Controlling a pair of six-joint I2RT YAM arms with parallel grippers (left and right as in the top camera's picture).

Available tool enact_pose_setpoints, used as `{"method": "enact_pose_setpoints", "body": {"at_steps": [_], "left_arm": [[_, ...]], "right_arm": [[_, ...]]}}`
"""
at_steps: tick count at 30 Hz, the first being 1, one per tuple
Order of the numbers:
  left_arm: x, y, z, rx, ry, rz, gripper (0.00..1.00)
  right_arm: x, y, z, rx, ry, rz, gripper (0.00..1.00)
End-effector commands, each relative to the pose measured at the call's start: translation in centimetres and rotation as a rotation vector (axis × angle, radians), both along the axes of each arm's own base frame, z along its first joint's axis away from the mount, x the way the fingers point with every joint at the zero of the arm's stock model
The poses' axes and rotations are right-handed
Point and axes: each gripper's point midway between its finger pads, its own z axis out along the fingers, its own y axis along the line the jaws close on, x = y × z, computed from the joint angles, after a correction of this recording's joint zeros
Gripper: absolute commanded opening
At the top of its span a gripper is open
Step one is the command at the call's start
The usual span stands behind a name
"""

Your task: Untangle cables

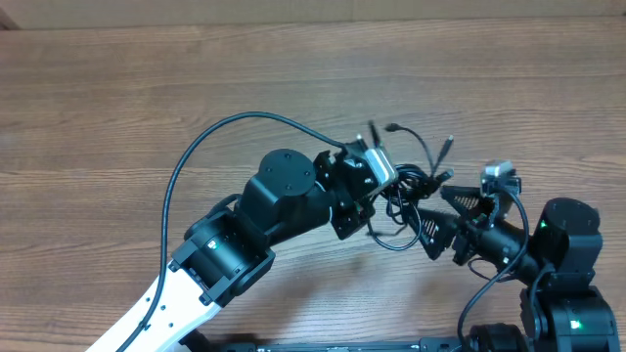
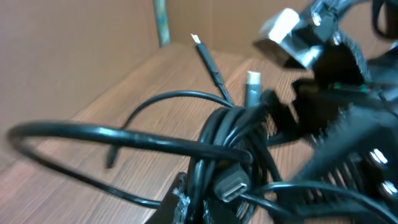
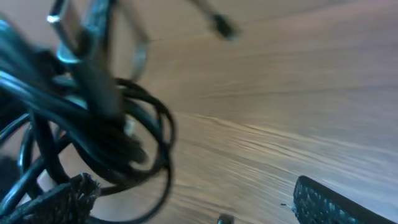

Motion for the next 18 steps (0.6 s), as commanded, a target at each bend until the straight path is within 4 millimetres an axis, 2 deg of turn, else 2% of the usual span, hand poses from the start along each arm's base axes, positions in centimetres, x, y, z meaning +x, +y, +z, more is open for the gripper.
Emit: {"method": "enact_pose_setpoints", "body": {"at_steps": [1, 4, 9, 13, 18], "left_arm": [[-0.6, -0.2, 2.0, -0.08, 0.022, -0.018, 0.04], [-0.6, -0.1, 2.0, -0.079, 0.022, -0.015, 0.04], [-0.3, 0.0, 2.3, -0.098, 0.029, 0.002, 0.04], [0.2, 0.3, 2.3, -0.115, 0.06, 0.027, 0.04], [0.1, 0.3, 2.3, -0.114, 0.061, 0.024, 0.04]], "right_arm": [[-1.5, 1.5, 1.6, 0.045, -0.047, 0.129, 1.0], [-1.5, 1.5, 1.6, 0.044, -0.047, 0.128, 0.99], [-1.7, 1.4, 0.9, 0.0, -0.06, 0.142, 0.88], [-0.5, -0.3, -0.8, -0.071, -0.004, 0.013, 0.85], [0.8, -2.3, -1.8, -0.075, 0.081, -0.158, 0.86]]}}
